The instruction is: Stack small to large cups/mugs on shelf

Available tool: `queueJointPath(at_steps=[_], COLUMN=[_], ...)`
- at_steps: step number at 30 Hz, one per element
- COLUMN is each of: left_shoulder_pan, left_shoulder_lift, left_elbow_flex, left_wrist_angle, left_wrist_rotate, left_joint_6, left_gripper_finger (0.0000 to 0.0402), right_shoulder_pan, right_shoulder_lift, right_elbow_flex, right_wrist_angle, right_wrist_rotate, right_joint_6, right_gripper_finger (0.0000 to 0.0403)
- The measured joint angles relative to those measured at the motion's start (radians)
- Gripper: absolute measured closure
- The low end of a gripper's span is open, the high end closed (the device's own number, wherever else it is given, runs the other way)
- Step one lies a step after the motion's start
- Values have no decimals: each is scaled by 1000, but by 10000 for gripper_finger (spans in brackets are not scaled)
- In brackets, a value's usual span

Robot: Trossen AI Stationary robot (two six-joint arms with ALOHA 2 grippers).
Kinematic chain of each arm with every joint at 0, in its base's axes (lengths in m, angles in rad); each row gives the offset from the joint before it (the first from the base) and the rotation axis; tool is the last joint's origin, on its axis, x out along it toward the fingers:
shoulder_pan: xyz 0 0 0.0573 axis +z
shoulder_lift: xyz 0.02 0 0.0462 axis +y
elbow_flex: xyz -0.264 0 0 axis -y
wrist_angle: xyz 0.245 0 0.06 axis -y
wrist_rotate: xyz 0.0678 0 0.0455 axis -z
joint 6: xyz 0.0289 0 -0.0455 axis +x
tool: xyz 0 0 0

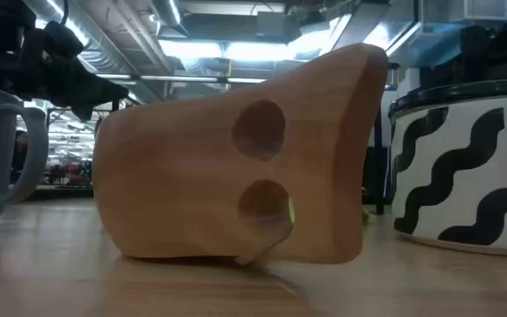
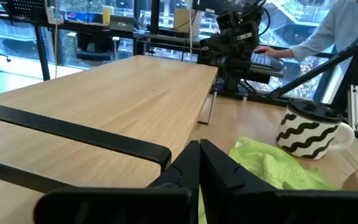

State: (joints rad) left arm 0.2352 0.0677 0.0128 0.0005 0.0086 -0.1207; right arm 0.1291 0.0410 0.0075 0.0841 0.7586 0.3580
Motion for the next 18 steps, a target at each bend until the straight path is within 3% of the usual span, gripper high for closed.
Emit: queueJointPath(at_steps=[18], left_shoulder_pan=[0], left_shoulder_lift=[0], left_elbow_flex=[0], left_wrist_angle=[0], left_wrist_rotate=[0], left_joint_6=[0], left_gripper_finger=[401], right_shoulder_pan=[0], right_shoulder_lift=[0], right_elbow_flex=[0], right_wrist_angle=[0], right_wrist_rotate=[0], right_joint_6=[0], right_gripper_finger=[395])
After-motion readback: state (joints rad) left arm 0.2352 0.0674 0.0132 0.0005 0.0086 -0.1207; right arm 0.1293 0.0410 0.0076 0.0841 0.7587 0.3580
